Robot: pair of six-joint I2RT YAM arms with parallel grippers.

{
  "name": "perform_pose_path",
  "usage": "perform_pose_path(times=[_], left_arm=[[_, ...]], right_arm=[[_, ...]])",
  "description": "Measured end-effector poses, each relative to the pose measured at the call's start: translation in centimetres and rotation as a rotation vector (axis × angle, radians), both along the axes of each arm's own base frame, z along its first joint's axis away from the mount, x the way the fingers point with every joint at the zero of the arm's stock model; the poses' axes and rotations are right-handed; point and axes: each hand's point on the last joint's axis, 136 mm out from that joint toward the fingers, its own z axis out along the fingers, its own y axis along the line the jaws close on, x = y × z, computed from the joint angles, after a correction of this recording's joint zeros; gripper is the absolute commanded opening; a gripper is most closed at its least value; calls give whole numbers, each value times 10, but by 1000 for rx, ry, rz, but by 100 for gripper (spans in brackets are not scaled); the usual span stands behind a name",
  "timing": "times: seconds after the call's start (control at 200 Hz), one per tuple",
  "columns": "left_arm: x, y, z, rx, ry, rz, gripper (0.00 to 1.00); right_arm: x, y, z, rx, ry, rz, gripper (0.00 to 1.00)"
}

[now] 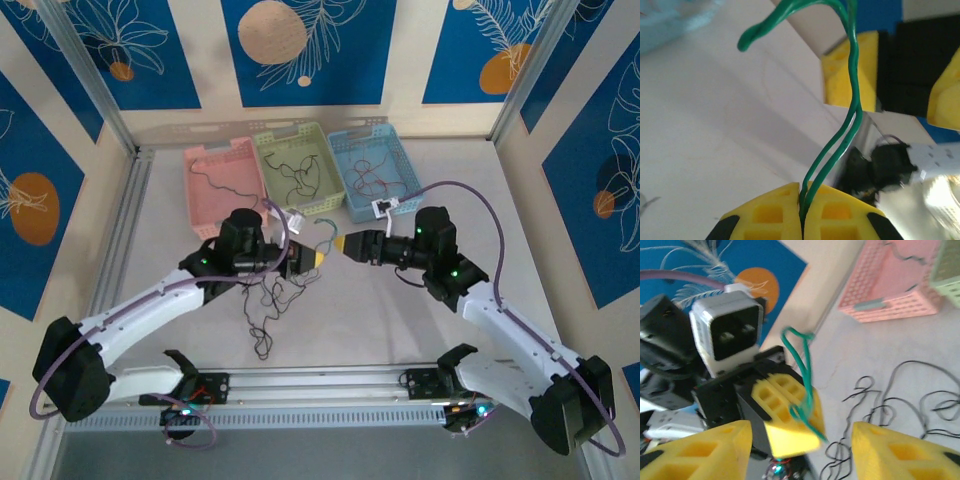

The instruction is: Untangle the cables

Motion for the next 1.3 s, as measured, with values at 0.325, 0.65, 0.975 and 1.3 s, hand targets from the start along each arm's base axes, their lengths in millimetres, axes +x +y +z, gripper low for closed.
perform_pose_path(times=[0.325, 0.65, 0.975, 1.3], left_arm=[[126, 103, -9, 206, 43, 492, 0], [201, 185, -71, 383, 198, 747, 13], [231, 224, -100, 421, 281, 838, 69], [131, 208, -73, 320, 212, 781, 74]], right_arm=[[35, -88, -108, -146, 147, -350, 61], [39, -94, -134, -143, 218, -365, 59], [44, -95, -135, -119, 234, -364, 58], [38, -81, -135, -124, 253, -306, 62]])
